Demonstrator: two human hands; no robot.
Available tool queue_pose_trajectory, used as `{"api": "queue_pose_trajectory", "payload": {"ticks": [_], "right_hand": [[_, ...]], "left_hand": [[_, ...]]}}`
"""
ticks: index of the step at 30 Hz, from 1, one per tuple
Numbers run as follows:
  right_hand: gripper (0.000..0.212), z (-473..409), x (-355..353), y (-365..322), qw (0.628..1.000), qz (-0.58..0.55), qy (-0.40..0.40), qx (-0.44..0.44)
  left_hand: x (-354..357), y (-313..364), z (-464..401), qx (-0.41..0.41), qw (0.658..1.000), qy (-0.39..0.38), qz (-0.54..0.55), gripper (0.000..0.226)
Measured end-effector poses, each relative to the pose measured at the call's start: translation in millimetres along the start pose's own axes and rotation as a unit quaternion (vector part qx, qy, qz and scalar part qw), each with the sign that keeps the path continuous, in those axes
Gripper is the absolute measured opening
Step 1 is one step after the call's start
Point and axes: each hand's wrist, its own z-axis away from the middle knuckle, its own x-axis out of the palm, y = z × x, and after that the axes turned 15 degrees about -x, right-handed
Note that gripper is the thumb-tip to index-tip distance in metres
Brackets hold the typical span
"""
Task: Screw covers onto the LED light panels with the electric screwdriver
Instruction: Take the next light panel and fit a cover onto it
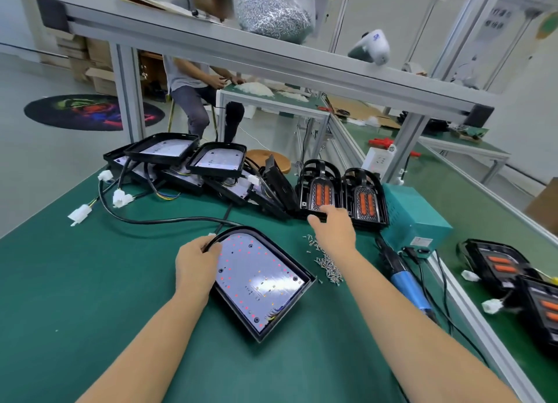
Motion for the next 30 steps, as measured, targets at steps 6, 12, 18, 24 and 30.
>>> {"api": "queue_pose_trajectory", "payload": {"ticks": [6,12,18,24,30], "right_hand": [[0.048,-32.4,-3.3,10.5,1.0,0.024,0.014,0.001],[0.043,-56.2,5.0,8.4,0.999,0.05,0.0,0.002],[0.064,-66.6,15.8,4.7,0.996,0.066,-0.002,0.059],[0.072,-71.2,15.7,11.6,0.996,0.066,0.015,0.06],[0.074,-63.5,9.4,3.2,0.991,-0.04,0.126,0.034]], "left_hand": [[3.5,2.0,7.3,-0.003,0.999,0.038,0.029,0.029],[4.7,4.0,15.7,0.017,0.998,0.053,0.018,0.022],[6.8,6.7,21.4,0.042,0.997,0.07,0.019,0.02],[7.5,7.8,23.3,0.032,0.996,0.078,0.013,0.022],[8.2,7.5,21.0,0.05,0.997,0.058,0.016,0.017]]}}
